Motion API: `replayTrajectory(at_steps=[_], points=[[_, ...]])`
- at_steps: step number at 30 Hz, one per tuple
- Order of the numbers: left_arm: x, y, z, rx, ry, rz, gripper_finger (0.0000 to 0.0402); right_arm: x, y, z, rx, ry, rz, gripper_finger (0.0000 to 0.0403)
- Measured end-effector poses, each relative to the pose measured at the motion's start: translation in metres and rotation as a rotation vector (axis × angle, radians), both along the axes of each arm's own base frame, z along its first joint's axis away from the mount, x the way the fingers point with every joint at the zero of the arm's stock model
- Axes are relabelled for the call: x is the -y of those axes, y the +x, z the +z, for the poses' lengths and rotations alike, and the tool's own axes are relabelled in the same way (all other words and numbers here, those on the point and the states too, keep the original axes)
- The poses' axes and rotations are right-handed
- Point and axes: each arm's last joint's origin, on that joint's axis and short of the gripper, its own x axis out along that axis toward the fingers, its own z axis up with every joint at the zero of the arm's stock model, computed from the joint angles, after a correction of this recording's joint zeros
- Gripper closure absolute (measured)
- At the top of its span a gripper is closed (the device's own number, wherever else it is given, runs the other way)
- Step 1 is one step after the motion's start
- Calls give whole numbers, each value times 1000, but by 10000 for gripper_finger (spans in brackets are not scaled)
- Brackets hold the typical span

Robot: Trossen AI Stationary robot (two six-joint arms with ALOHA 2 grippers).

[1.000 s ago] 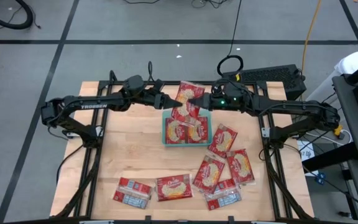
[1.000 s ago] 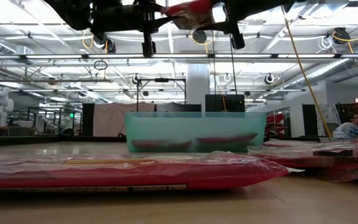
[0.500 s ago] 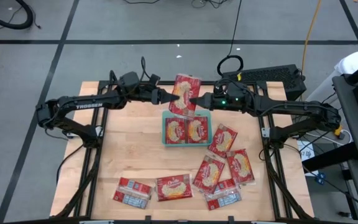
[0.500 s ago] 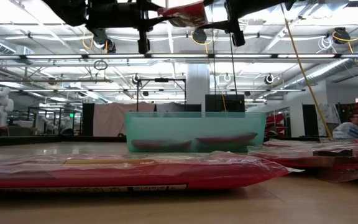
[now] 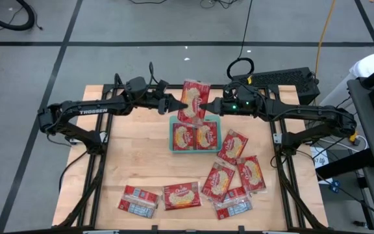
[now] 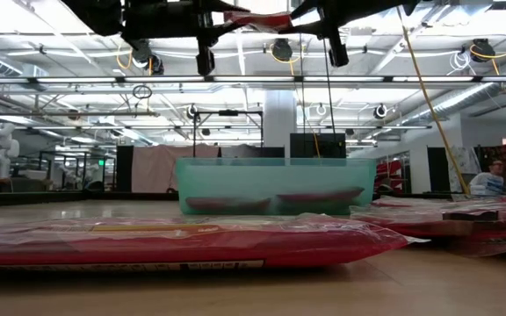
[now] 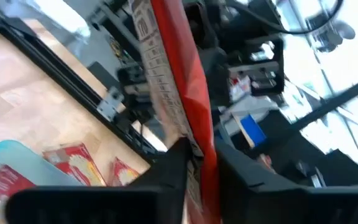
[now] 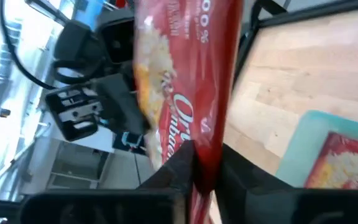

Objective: Sort popcorn bags into baskets
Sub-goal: Put the red popcorn bag into the green bin

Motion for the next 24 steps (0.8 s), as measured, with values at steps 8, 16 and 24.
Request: replayTrajectory(at_steps=[8,16,24], points=[[-2,-19,-5,-168,-25,-12,151,0,0,-6,-54,6,5,393],[-18,-75,-9,-441,-24,128,97,1,13,-38,-221,149,37,388],[-5,-95,-10,-558,-27,98,111,4,41,-71,-256,308,127,388]])
